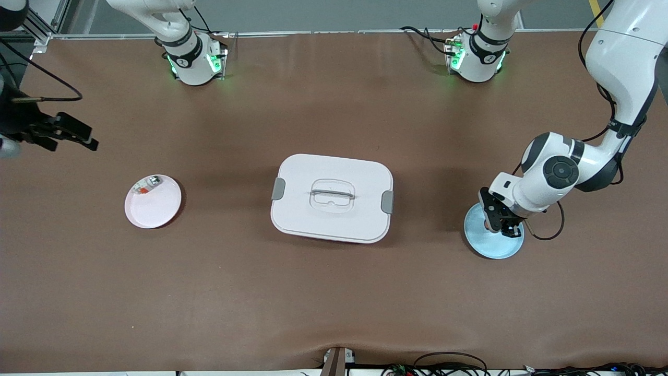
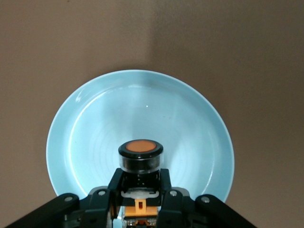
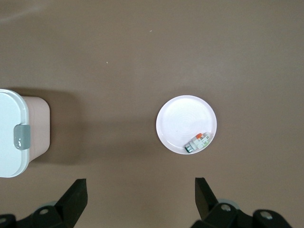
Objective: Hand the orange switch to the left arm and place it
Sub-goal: 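Lower the switch with the left gripper onto the light-blue plate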
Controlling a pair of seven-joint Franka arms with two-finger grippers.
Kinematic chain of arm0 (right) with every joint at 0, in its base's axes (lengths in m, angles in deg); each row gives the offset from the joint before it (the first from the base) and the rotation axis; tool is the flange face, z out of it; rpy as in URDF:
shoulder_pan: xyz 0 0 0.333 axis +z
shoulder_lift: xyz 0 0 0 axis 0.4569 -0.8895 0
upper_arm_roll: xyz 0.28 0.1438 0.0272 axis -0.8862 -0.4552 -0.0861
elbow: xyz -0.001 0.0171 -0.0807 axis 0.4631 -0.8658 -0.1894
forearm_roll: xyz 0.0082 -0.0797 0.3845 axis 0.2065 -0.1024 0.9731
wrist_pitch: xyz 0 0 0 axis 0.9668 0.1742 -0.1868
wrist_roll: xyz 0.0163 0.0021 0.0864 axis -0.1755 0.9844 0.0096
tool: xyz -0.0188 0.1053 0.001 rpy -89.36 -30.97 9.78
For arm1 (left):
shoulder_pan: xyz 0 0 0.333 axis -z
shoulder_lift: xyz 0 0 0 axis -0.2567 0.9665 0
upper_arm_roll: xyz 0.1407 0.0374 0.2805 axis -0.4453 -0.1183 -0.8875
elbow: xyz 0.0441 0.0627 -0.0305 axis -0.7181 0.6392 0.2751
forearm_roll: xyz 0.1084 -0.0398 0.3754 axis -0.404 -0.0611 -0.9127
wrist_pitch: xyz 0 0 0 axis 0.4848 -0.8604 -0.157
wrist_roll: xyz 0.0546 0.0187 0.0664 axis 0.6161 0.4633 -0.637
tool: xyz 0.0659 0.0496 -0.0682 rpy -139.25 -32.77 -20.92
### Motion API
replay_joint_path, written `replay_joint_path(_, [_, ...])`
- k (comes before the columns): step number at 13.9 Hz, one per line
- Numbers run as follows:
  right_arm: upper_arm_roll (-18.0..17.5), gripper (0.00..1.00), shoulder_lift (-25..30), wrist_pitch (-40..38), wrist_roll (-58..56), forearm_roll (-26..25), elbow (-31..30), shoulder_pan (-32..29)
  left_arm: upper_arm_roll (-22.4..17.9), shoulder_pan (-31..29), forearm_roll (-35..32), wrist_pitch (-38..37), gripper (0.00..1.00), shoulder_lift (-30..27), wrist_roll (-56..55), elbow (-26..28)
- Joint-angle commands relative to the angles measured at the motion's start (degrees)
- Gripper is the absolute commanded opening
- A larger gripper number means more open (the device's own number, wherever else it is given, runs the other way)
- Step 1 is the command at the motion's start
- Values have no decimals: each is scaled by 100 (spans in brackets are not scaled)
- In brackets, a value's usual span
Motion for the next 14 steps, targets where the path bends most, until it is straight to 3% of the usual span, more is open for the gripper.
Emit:
replay_joint_path(1, [-71,100,66,-145,11,-265,39,-32,57,-49,-410,205,0,185,78,-77])
replay_joint_path(5, [-80,100,74,-171,-32,-362,83,-23,57,-111,-684,443,0,405,70,-94])
replay_joint_path(7, [-71,100,57,-364,-33,-362,179,-41,57,-102,-684,443,20,405,9,-121])
replay_joint_path(9, [-71,100,39,-488,-15,-389,285,-50,57,-120,-684,434,23,388,-1,-112])
replay_joint_path(10, [-71,100,30,-488,-24,-380,338,-85,57,-128,-684,425,46,396,-9,-112])
replay_joint_path(11, [-80,100,30,-523,-6,-380,382,-102,48,-137,-684,417,99,388,-35,-112])
replay_joint_path(14, [-89,100,22,-576,3,-380,417,-102,57,-181,-649,399,100,326,-236,-121])
